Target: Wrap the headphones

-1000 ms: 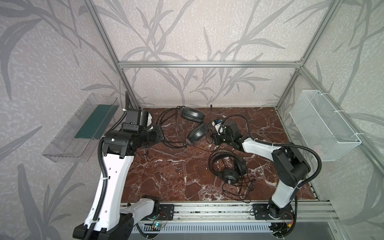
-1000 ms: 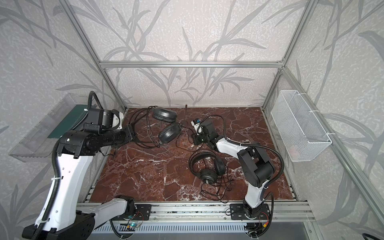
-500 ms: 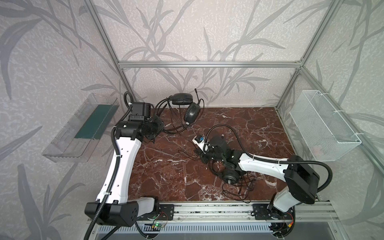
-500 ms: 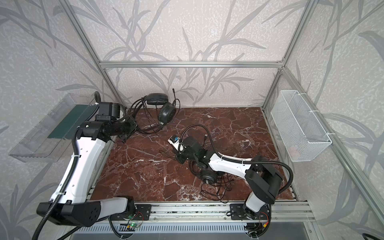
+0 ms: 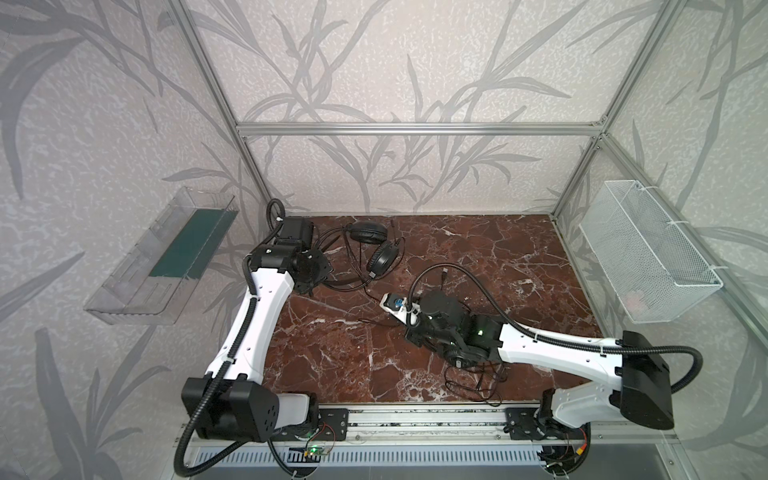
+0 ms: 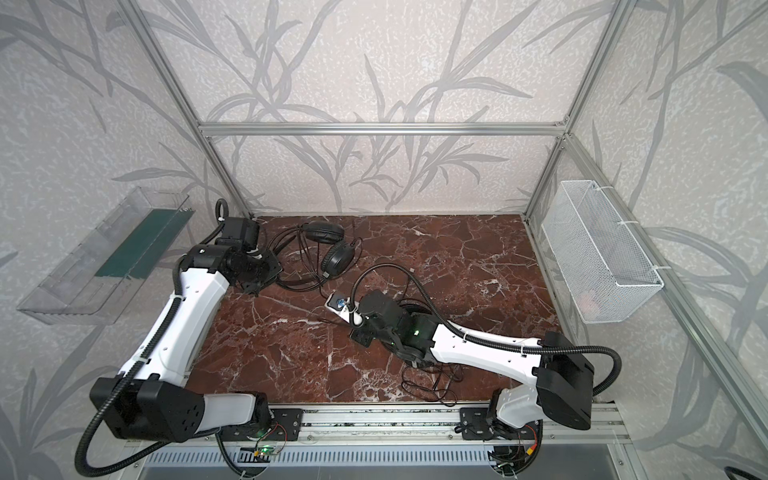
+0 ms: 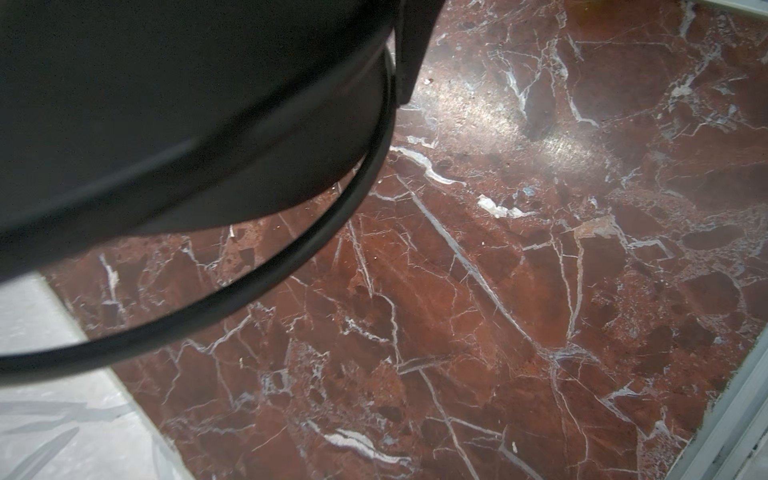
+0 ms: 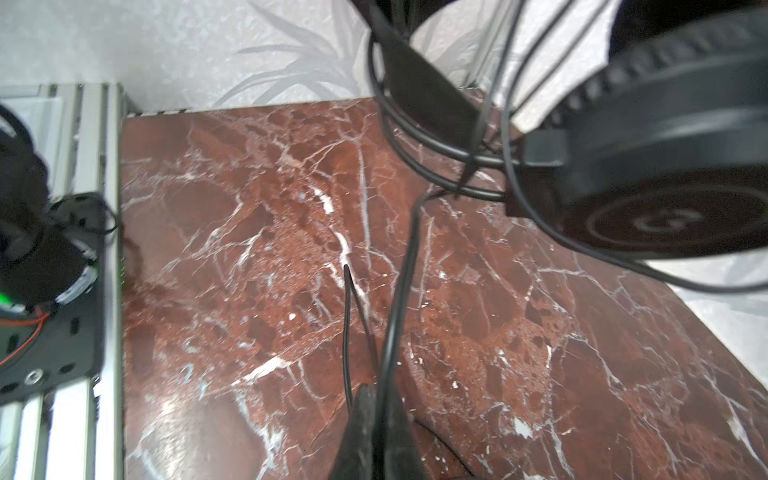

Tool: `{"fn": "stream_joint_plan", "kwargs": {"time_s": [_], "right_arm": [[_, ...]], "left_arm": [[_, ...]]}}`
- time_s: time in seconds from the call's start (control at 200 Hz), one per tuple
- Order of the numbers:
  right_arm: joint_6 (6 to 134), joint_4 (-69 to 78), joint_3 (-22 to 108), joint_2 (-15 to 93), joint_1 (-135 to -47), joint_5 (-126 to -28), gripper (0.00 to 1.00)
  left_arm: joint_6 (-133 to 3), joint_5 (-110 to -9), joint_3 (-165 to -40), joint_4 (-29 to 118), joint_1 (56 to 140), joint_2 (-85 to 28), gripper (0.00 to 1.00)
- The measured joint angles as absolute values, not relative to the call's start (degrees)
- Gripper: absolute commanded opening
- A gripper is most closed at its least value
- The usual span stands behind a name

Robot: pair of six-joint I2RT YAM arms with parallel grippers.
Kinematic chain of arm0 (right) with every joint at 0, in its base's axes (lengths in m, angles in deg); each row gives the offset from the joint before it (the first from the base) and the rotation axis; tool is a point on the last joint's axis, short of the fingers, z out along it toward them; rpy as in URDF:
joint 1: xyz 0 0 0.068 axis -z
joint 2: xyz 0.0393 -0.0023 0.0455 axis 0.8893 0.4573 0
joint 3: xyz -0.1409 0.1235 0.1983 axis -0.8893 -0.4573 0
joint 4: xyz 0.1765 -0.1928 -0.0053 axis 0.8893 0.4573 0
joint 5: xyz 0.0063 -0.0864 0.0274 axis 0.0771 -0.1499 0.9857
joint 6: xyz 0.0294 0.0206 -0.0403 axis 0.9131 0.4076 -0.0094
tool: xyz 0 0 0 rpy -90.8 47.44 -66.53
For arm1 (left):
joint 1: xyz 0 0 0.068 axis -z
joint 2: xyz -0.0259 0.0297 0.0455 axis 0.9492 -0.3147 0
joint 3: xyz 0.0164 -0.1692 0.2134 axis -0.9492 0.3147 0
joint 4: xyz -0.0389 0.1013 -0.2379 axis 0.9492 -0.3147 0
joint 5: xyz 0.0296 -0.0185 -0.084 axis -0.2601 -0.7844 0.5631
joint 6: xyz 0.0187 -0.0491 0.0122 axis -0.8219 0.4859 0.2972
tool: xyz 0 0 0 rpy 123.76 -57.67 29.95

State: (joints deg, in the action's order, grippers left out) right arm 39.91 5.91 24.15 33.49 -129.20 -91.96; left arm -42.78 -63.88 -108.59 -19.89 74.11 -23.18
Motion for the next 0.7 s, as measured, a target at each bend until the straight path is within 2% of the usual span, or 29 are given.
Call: {"fn": "stream_joint_plan", "kwargs": {"time_s": [0.18,0.36,0.7], "right_arm": [[32.48,11.02,28.15,34.96,-135.62,-99.00,0.00],[26.12,13.01,32.24,35.00,-136.41,-105.41,0.00],[17.53,19.28,39.63,38.37,-137.35,-107.35,0.00]], "left_arm": [[-45.95,-64.36,-104.55,-19.60,74.57,-25.74,0.00],[-47.64,-65.15,-99.57,-19.54,76.21,-26.50,0.00],[-49.69,-66.02,-91.63,-18.01,78.59,-26.48,0.00]]}}
